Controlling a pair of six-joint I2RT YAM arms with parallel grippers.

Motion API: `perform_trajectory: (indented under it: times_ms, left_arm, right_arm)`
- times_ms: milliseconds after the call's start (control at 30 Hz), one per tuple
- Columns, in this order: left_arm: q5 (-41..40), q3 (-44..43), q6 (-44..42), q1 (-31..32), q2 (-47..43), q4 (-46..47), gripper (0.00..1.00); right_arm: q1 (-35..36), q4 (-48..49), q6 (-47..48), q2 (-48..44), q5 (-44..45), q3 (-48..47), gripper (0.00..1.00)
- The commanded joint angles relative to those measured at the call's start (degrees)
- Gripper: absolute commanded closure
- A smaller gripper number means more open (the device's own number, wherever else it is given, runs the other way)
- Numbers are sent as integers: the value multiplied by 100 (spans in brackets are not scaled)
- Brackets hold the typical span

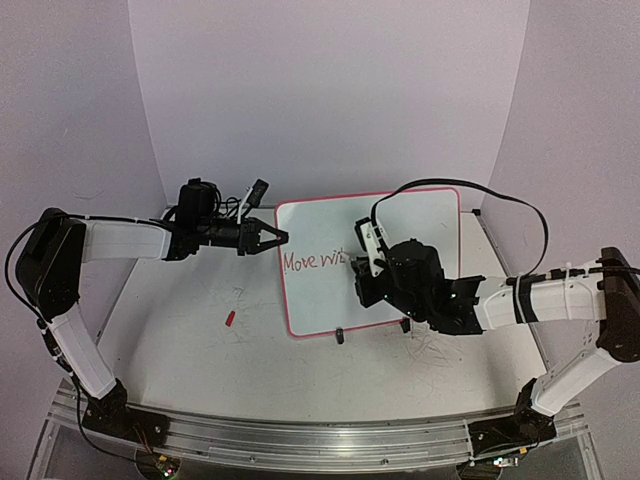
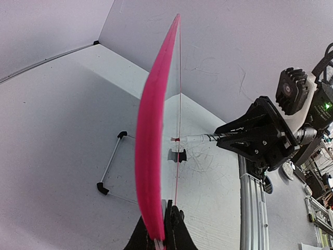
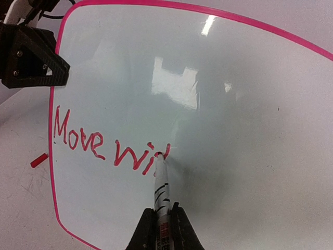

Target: Write a sentence on the whiteboard

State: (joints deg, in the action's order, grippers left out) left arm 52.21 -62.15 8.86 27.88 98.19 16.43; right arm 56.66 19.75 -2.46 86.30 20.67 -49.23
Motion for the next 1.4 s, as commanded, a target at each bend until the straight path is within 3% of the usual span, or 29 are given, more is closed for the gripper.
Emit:
perform_trajectory:
  times_ms: [0,367,633,1367]
  left_arm:
    - [-271,36,-613,34,-202,-34,100]
    - [-272,29,-614,34,-194,-46,100]
    - [-271,35,-606,42,-201,-50,100]
    - [-247,7,-621,54,-170,-61,100]
  right_arm:
    - [-24,-140,-58,-63,485,-197,100]
    - [-31,242,-5,-829,265,354,100]
    - [-93,201,31,-369,82,-20,100]
    - [-100,155,62,-163,269,-148,100]
